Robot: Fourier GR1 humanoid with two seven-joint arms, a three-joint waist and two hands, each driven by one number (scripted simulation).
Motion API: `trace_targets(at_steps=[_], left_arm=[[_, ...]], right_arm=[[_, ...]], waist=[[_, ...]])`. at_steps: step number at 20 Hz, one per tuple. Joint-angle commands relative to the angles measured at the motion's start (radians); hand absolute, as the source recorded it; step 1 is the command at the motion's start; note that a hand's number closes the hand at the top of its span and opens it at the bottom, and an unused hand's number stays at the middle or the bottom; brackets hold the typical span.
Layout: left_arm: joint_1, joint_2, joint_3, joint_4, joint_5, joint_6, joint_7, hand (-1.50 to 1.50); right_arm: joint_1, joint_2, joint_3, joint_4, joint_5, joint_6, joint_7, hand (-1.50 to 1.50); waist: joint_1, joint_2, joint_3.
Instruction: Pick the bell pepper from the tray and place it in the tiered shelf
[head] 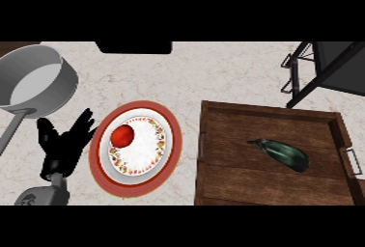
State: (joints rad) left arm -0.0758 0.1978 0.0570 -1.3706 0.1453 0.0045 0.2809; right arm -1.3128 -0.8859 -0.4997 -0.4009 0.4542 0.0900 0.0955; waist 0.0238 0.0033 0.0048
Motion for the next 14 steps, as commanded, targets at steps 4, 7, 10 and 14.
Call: trace_targets(at_steps=[4,7,10,14], left_arm=[[0.022,0.002,0.009,0.054,-0.003,-0.021,-0.036,0.00],[0.022,0.024,0.020,0.058,0.007,-0.043,-0.014,0.00],[0.004,-0.010,-0.002,0.037,-0.007,-0.006,0.015,0.00],[0.030,-0.010,-0.011,0.008,-0.024,0.005,0.015,0.00]], right_arm=[[-0.015,-0.072,-0.135,0.045,-0.115,-0.051,0.014,-1.50],[0.003,-0.100,-0.137,0.016,-0.108,-0.126,0.010,-1.50],[0.017,-0.189,-0.133,0.030,-0.080,-0.161,0.018,-1.50],[0.039,-0.247,-0.198,0.049,-0.123,-0.230,0.053,-1.50]], waist=[[0.001,0.008,-0.004],[-0.004,0.005,-0.004],[-0.003,0.009,-0.004],[-0.006,0.005,-0.003]])
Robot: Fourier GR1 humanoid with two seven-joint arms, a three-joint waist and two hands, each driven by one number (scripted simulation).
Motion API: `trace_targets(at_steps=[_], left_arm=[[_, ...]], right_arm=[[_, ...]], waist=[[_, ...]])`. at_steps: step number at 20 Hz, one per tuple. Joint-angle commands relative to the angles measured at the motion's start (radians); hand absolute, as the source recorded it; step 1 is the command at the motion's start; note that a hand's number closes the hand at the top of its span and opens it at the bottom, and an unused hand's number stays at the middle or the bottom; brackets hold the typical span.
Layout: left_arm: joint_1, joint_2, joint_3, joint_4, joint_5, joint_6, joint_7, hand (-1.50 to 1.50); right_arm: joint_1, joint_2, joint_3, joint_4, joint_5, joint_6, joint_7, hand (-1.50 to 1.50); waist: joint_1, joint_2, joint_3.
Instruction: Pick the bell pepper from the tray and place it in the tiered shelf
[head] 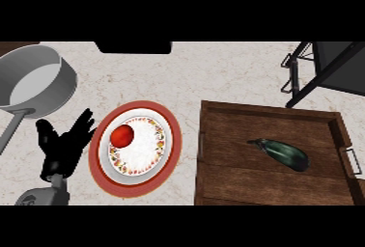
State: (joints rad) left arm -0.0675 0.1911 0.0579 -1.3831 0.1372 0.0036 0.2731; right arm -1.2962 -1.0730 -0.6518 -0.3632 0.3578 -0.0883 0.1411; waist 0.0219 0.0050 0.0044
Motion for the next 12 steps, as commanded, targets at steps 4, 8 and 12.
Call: trace_targets(at_steps=[4,8,12], left_arm=[[0.023,-0.018,-0.013,0.023,-0.013,0.008,0.011,0.00],[-0.001,-0.023,-0.013,0.026,-0.016,0.016,0.029,0.00],[-0.003,-0.009,0.004,0.036,-0.003,-0.001,0.031,0.00]], right_arm=[[0.076,-0.162,-0.115,0.065,-0.084,0.008,-0.012,-1.50],[0.146,-0.244,-0.155,0.120,-0.124,0.122,-0.029,-1.50],[0.214,-0.303,-0.187,0.140,-0.164,0.239,-0.067,-1.50]], waist=[[-0.004,0.005,-0.002],[-0.008,0.007,-0.001],[-0.014,0.004,-0.001]])
